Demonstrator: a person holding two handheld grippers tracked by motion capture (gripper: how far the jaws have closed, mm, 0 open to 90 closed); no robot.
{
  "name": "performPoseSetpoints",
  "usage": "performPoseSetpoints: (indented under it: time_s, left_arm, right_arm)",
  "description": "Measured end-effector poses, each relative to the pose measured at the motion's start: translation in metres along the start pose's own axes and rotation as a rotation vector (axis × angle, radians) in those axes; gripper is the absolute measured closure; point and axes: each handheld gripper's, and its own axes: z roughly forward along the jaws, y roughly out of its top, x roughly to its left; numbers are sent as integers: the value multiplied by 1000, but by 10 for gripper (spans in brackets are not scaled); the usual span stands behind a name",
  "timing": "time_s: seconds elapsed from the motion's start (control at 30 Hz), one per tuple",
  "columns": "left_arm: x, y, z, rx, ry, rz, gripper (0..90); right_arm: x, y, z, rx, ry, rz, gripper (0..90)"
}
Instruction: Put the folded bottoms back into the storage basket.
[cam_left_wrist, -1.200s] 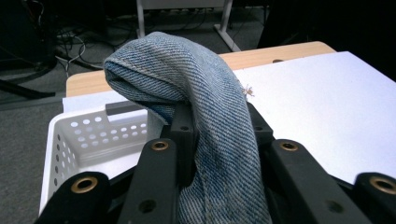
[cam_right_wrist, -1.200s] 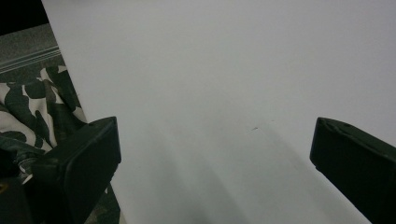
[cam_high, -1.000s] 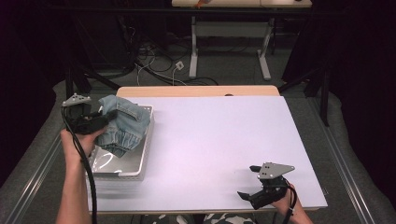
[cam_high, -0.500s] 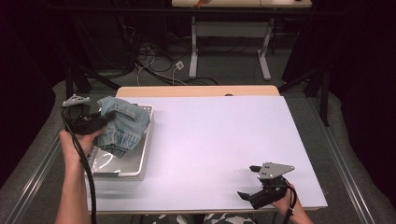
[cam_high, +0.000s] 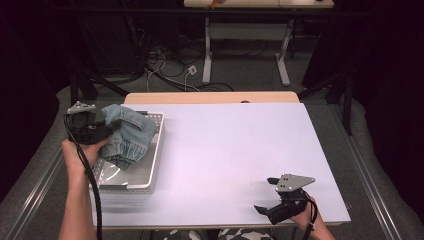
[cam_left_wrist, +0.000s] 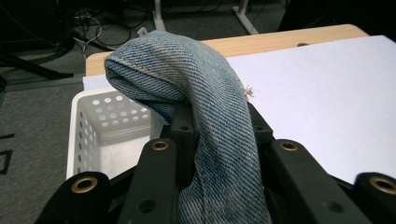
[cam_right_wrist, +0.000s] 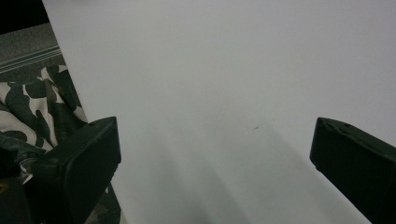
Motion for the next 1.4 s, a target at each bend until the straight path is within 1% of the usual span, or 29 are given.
performPoseSetpoints:
  time_s: [0.13, 0.33, 0.53, 0.83, 1.03, 1.17, 1.27, 1.3, 1.4]
  left_arm:
    - [2, -2, 5, 18, -13, -7, 725]
    - [2, -5, 14, 49, -19, -4, 724]
    - [4, -9, 24, 85, -29, -13, 723]
    - [8, -15, 36, 140, -42, -9, 720]
    - [11, -17, 38, 156, -28, -9, 716]
    - [14, -20, 41, 178, -17, -12, 707]
    - [16, -22, 44, 197, -5, 4, 699]
    - [15, -22, 45, 197, 2, 1, 698]
    - [17, -24, 46, 207, 14, 11, 695]
  right_arm:
    - [0, 0, 0, 1, 0, 1, 15]
    - [0, 0, 0, 1, 0, 3, 15]
    - [0, 0, 0, 2, 1, 3, 15]
    - [0, 0, 0, 3, 1, 4, 15]
    - [0, 0, 0, 3, 0, 3, 15]
    - [0, 0, 0, 2, -1, 2, 15]
    - [0, 0, 0, 3, -1, 3, 16]
    - [0, 0, 0, 3, -1, 3, 16]
    - [0, 0, 0, 8, -1, 1, 16]
